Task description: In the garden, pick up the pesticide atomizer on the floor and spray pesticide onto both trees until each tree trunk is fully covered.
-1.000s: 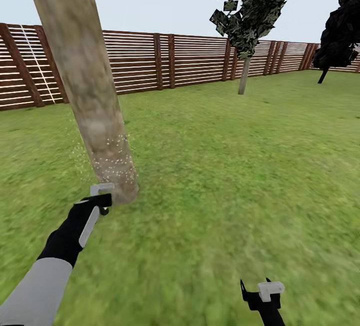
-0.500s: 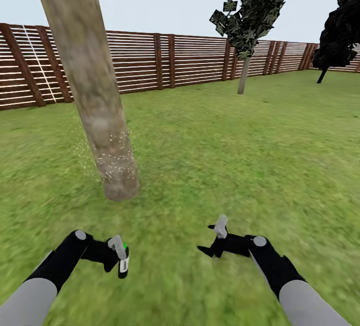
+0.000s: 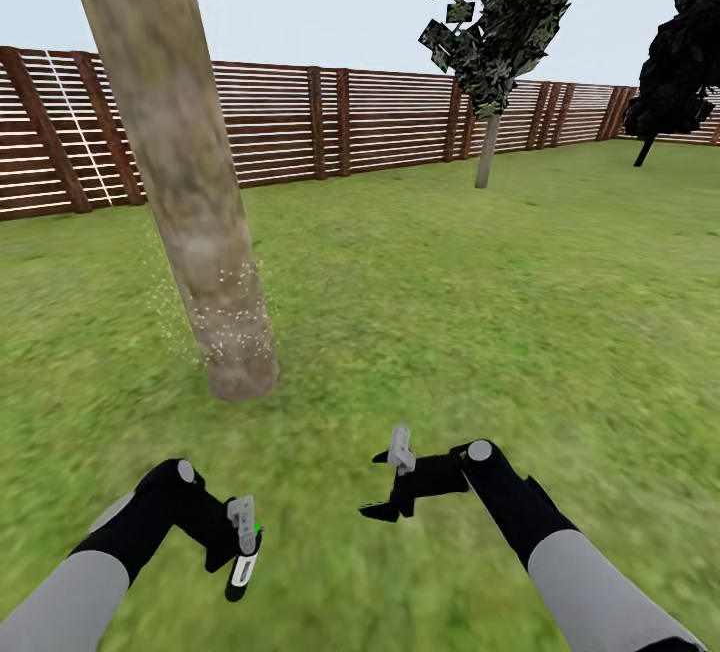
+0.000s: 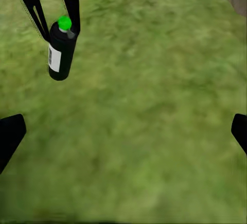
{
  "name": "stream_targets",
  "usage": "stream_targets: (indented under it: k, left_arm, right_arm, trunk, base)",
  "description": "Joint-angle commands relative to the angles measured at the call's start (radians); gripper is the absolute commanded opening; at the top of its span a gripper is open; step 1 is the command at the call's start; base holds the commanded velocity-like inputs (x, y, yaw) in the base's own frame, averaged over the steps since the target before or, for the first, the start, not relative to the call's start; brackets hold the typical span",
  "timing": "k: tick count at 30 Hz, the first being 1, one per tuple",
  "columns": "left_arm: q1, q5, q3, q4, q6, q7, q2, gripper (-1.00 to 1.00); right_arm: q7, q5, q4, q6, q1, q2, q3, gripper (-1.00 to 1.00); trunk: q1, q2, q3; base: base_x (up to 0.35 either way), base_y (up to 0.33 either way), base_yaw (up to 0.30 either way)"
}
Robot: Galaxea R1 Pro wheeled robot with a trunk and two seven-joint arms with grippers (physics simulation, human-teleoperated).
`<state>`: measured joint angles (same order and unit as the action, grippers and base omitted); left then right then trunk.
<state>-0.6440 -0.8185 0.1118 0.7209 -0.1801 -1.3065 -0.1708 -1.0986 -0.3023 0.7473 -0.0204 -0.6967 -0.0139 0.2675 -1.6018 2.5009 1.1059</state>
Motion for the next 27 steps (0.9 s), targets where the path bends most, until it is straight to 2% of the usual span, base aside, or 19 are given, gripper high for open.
stream_targets:
  k: [1, 5, 12, 14, 16, 18, 21, 23, 25, 27]
  left_arm:
    - [0.000, 0.000, 0.001, 0.000, 0.000, 0.000, 0.001, -1.00]
    - [0.000, 0.001, 0.002, 0.002, 0.001, 0.000, 0.006, -1.00]
    - [-0.002, -0.003, 0.003, 0.014, 0.001, 0.000, 0.096, -1.00]
    - [-0.003, -0.049, 0.003, 0.015, 0.000, -0.001, 0.137, -1.00]
    - [-0.020, -0.101, 0.002, 0.016, -0.002, -0.023, 0.164, -1.00]
    - [-0.030, -0.114, 0.002, 0.016, -0.004, -0.047, 0.170, -1.00]
    - [-0.032, -0.117, 0.002, 0.017, -0.004, -0.054, 0.172, -1.00]
    - [-0.032, -0.118, 0.002, 0.017, -0.004, -0.054, 0.172, -1.00]
    - [-0.033, -0.136, 0.002, 0.016, -0.011, -0.054, 0.173, -1.00]
    - [-0.033, -0.172, 0.002, 0.016, -0.017, -0.055, 0.189, -1.00]
  right_arm:
    - [-0.002, 0.000, 0.001, -0.001, 0.000, 0.001, 0.009, -1.00]
    - [-0.004, 0.000, 0.000, 0.000, 0.000, 0.002, 0.019, -1.00]
    - [-0.006, -0.003, 0.001, -0.001, 0.000, 0.002, 0.022, -1.00]
    - [-0.005, -0.003, 0.003, -0.007, 0.000, 0.004, 0.075, -1.00]
    - [-0.005, -0.003, 0.015, -0.095, -0.001, 0.013, 0.119, -1.00]
    - [-0.005, -0.003, 0.037, -0.135, -0.001, 0.016, 0.129, -1.00]
    - [-0.005, -0.004, 0.048, -0.148, -0.003, 0.016, 0.131, -1.00]
    - [-0.004, -0.004, 0.049, -0.186, -0.017, 0.017, 0.131, -1.00]
    - [-0.004, -0.004, 0.049, -0.205, -0.031, 0.017, 0.131, -1.00]
    - [-0.004, -0.005, 0.049, -0.235, -0.048, 0.017, 0.132, -1.00]
  trunk:
    - [0.000, 0.000, 0.000]
    - [0.000, 0.000, 0.000]
    - [0.000, 0.000, 0.000]
    - [0.000, 0.000, 0.000]
    - [0.000, 0.000, 0.000]
    - [0.000, 0.000, 0.000]
    - [0.000, 0.000, 0.000]
    - [0.000, 0.000, 0.000]
    - [0.000, 0.000, 0.000]
    - [0.000, 0.000, 0.000]
  base:
    - [0.000, 0.000, 0.000]
    - [0.000, 0.000, 0.000]
    - [0.000, 0.000, 0.000]
    - [0.000, 0.000, 0.000]
    - [0.000, 0.000, 0.000]
    - [0.000, 0.000, 0.000]
    - [0.000, 0.000, 0.000]
    - [0.000, 0.000, 0.000]
    - [0.000, 0.000, 0.000]
    - [0.000, 0.000, 0.000]
